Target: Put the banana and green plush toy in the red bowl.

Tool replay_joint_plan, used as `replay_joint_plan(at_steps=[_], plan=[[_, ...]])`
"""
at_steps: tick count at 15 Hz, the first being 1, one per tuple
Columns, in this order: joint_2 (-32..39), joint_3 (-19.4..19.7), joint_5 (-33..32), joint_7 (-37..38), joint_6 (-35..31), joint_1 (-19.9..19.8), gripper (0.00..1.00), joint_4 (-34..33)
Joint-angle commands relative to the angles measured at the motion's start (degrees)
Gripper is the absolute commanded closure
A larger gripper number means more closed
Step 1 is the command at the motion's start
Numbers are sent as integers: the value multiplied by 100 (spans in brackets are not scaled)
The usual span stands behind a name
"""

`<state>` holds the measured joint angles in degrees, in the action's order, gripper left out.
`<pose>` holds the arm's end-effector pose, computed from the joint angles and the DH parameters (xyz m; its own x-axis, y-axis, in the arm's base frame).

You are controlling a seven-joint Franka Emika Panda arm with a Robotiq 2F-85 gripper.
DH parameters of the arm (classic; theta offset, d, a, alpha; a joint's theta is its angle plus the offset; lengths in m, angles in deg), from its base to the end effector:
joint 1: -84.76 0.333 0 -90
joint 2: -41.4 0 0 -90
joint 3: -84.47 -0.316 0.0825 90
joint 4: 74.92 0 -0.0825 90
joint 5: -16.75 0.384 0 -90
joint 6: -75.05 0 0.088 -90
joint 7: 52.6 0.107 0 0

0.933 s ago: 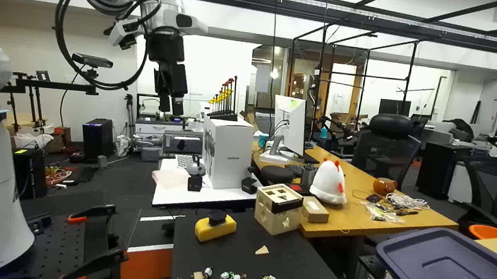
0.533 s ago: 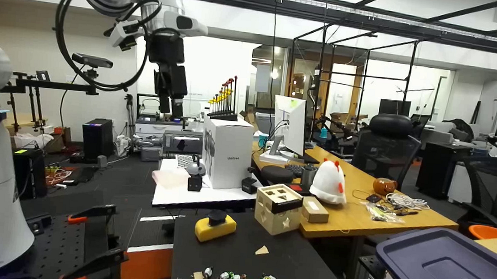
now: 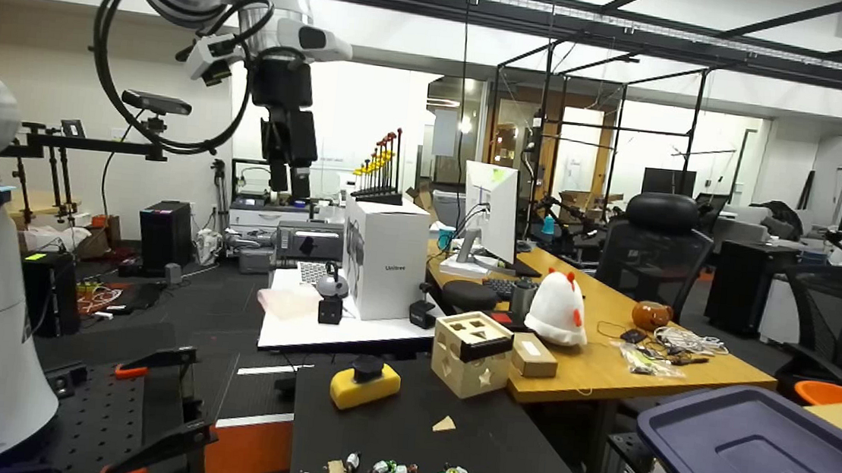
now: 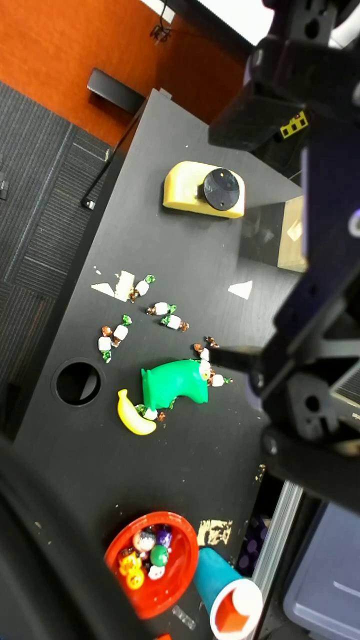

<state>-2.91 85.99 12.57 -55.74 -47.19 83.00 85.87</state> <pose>0.3165 -0.0206 0.4217 0.9944 0.0423 0.0969 0.0374 -0.9979 0.0521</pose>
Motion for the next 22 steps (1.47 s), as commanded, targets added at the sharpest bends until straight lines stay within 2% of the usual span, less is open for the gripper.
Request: replay_joint_plan(at_steps=[1,6,11,17,22], plan=[[-1,4,-2,4,18,6,0,-11],[608,-105,-10,-33,-139,140,0,-185],[1696,-192,11,-11,-634,325,0,-498],[3176,-189,58,170,-1350,267,0,-982],[4188,-169,91,446,-1595,205,0,-1465]])
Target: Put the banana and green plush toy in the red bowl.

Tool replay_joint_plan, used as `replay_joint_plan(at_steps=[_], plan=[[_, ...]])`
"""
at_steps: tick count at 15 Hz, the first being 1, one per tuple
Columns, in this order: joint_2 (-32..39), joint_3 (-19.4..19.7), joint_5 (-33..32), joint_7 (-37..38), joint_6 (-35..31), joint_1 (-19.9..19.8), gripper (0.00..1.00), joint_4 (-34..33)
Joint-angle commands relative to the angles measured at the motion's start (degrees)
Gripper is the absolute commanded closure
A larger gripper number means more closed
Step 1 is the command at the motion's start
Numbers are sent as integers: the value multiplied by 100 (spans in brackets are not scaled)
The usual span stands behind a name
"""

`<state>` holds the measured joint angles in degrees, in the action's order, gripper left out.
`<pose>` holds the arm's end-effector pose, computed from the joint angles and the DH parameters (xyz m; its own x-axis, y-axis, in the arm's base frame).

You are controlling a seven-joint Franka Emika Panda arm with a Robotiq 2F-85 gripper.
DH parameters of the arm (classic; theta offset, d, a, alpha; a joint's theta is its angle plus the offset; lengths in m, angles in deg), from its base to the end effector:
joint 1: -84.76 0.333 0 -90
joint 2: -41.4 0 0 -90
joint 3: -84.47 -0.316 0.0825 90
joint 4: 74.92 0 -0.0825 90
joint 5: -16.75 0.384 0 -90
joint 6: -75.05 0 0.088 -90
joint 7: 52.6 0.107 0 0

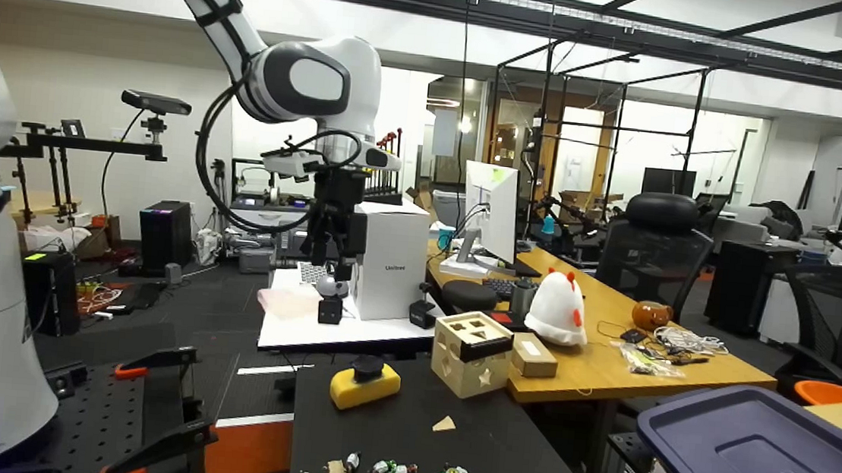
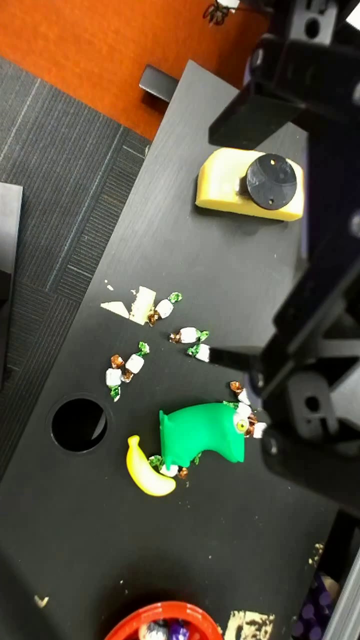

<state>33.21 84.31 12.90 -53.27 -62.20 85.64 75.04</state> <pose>0.4183 0.0070 0.2933 0.9936 0.0790 -0.0803 0.0824 -0.9958 0.0410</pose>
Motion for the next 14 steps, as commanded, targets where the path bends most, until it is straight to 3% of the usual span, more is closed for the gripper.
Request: replay_joint_plan(at_steps=[1,8,14], plan=[[755,6,40,310,-125,-80,0,-486],[1869,122,330,865,-195,-154,0,-1168],[2742,337,1064,1226,-459,-380,0,-1736]])
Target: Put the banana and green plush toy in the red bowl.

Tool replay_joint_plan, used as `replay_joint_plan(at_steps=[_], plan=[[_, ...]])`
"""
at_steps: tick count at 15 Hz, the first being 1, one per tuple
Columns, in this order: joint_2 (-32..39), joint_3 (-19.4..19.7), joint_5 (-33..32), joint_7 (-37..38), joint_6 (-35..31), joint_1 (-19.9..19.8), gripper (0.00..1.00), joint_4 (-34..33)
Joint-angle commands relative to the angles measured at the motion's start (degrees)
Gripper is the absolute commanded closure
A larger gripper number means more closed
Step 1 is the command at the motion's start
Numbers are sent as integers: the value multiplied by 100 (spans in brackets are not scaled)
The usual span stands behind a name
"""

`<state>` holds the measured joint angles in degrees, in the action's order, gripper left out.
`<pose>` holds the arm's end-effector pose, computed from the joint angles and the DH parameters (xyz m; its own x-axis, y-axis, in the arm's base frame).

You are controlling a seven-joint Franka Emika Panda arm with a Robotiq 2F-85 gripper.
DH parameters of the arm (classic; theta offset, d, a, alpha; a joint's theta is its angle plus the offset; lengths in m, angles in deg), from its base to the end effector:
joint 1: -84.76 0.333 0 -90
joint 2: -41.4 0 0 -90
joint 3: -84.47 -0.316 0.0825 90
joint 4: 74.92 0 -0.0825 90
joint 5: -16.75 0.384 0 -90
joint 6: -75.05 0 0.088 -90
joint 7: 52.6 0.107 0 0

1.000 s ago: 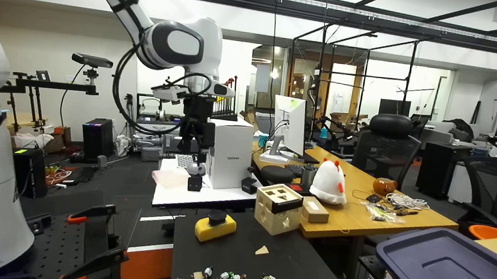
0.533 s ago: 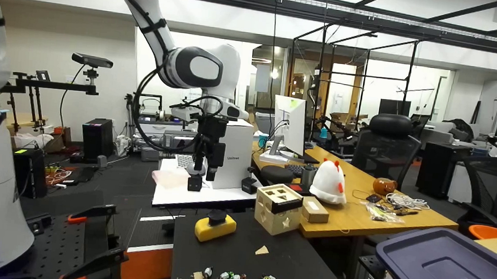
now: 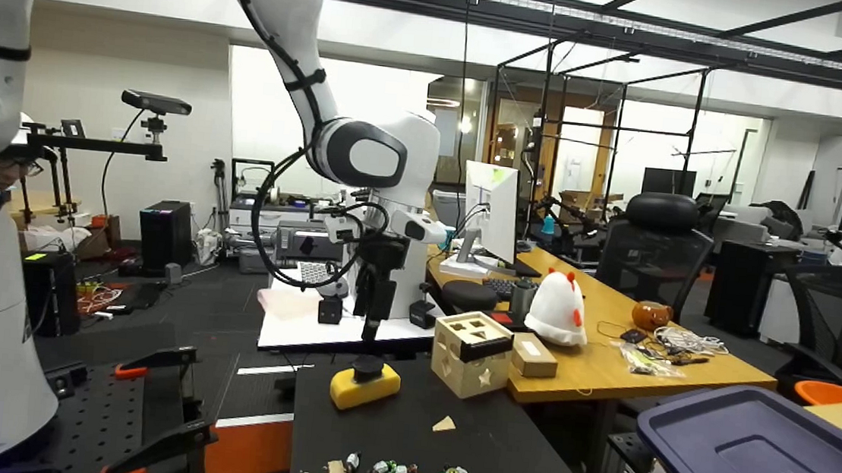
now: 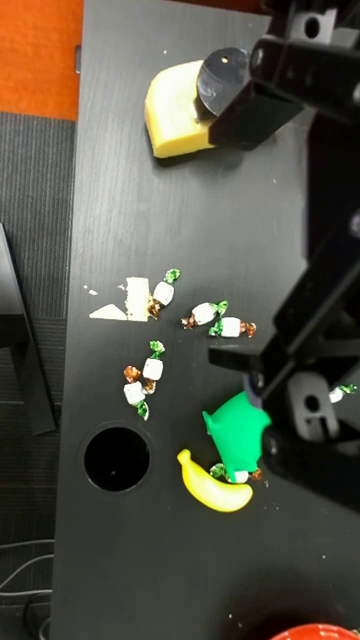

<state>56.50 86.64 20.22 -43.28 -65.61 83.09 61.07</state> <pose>0.4859 -0.0333 0.1993 0.9449 -0.2723 -0.1818 -0.2751 -0.9614 0.0102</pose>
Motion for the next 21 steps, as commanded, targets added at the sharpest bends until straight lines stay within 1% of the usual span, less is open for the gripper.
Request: replay_joint_plan(at_steps=[1,5,9,17,21], plan=[[553,171,433,316,-185,-174,0,-429],[1091,377,947,542,-271,-454,0,-842],[1501,601,1167,824,-332,-659,0,-1171],[1821,801,2081,1439,-369,-1149,0,-1359],[2116,925,2226,1641,-286,-1295,0,-1516]])
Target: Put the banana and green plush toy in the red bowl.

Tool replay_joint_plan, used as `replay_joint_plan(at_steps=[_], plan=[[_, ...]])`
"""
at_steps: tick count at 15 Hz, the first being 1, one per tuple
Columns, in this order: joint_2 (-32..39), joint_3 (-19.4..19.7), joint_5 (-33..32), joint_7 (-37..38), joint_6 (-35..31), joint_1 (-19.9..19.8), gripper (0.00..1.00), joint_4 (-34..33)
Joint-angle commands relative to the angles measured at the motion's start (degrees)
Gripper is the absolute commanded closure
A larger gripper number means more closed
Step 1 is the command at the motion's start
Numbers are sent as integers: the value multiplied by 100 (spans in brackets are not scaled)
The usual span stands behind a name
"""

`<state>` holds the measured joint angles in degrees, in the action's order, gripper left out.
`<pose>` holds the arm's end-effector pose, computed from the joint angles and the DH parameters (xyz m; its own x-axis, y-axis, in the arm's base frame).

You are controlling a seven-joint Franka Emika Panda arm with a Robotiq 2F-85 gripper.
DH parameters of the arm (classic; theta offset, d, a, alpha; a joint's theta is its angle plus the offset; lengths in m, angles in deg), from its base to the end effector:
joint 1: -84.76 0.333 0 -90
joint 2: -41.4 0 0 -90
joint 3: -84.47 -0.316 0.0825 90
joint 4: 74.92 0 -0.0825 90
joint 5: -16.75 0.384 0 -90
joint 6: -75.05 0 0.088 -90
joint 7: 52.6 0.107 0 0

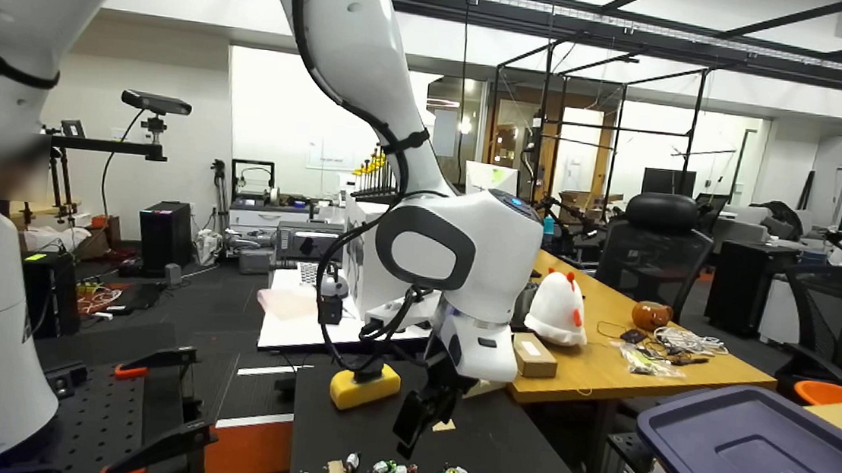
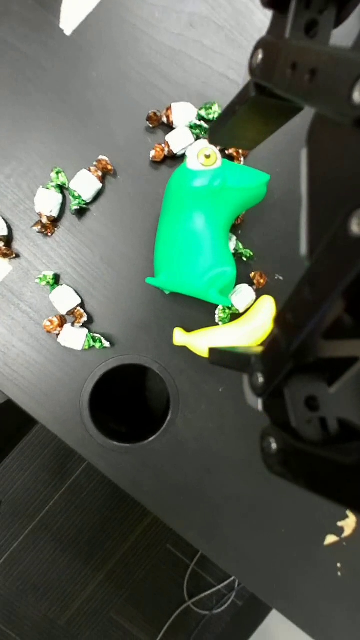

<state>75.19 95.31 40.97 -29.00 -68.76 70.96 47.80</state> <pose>0.4842 -0.2327 0.1124 0.3625 -0.9067 -0.2157 -0.9270 -0.3747 0.0175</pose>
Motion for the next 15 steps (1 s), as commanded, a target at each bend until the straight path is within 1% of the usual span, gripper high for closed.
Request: replay_joint_plan(at_steps=[1,2,4,5,6,9,15], plan=[[338,90,140,267,48,-99,0,-234],[426,50,187,225,152,-176,0,-307],[561,20,136,157,241,-204,0,-391],[544,-108,179,-23,283,-252,0,-368],[513,59,68,102,79,-150,0,-243],[603,-41,85,82,104,-148,0,-308],[603,-51,88,80,115,-158,0,-327]])
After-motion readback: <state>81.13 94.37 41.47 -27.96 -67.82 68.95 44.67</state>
